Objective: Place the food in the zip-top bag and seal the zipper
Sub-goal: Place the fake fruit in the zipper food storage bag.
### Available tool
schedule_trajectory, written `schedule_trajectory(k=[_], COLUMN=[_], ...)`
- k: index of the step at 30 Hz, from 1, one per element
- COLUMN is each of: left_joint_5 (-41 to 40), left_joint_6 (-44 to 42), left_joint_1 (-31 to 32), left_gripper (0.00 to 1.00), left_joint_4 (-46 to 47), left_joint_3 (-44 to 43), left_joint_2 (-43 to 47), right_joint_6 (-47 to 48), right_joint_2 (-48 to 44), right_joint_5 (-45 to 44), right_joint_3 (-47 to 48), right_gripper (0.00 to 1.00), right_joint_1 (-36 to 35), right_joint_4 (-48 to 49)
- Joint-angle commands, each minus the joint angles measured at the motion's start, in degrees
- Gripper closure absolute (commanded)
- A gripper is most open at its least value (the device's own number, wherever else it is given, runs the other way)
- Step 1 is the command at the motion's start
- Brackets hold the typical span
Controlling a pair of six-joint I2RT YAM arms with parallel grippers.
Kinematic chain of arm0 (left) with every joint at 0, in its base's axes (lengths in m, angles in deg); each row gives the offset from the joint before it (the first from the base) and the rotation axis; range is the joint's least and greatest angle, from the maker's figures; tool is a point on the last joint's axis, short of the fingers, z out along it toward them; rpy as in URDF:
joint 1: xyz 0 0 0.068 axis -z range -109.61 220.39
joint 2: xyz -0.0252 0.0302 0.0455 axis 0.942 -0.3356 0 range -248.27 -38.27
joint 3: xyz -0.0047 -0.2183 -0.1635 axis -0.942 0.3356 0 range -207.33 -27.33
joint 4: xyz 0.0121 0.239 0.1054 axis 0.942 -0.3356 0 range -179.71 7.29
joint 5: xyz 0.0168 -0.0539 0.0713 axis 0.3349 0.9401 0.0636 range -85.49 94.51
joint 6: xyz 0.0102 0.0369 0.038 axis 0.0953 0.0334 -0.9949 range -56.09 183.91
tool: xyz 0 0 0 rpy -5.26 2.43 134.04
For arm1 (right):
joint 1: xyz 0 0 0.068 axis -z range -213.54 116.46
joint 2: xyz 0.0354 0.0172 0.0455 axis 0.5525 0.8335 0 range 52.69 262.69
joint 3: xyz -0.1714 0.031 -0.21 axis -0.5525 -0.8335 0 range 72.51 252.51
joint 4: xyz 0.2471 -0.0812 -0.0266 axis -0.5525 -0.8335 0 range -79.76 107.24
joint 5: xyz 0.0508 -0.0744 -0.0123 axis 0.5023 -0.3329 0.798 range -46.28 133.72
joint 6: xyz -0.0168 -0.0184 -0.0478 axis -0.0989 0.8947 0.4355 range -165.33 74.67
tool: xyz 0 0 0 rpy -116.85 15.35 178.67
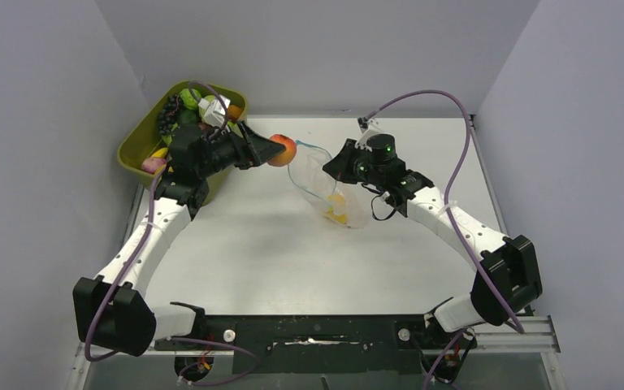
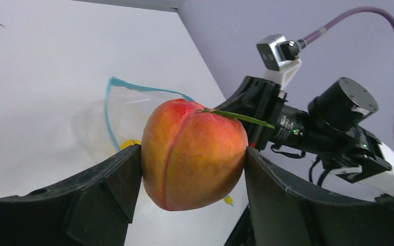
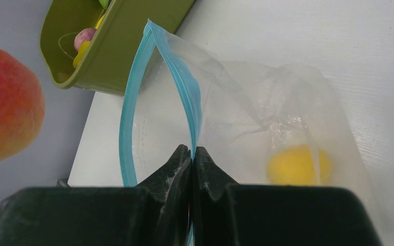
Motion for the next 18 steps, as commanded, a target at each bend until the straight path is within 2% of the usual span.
schedule_trajectory(k=[1,5,10,18], left_joint_5=[3.76,2.06,1.06,-1.45], left_joint_6=[9.79,12.52,10.92,9.3], left_joint_1=[2.37,4.79,5.38,6.61], left_gripper=[0.6,0.61,0.61,0.61], left_joint_4=[15.1,19.04,14.04,11.35], left_joint_3=[2.17,4.31,4.11,4.1], left_joint_2=[0.48,-0.72,-3.19,-5.86], right_joint_6=[-0.23,-0.21,-1.07,-0.87], right_joint_2=[-0.49,-1.39,-2.68,-2.68], right_joint_5=[0.68,0.3,-0.38,0.42], right_joint_3=[3.42,3.27,1.26,1.65], right_gripper=[1.0,1.0,1.0,1.0], right_joint_1=[-0.79,-1.19,-1.42,-1.51], right_joint_4=[2.96,2.73,3.81,3.84])
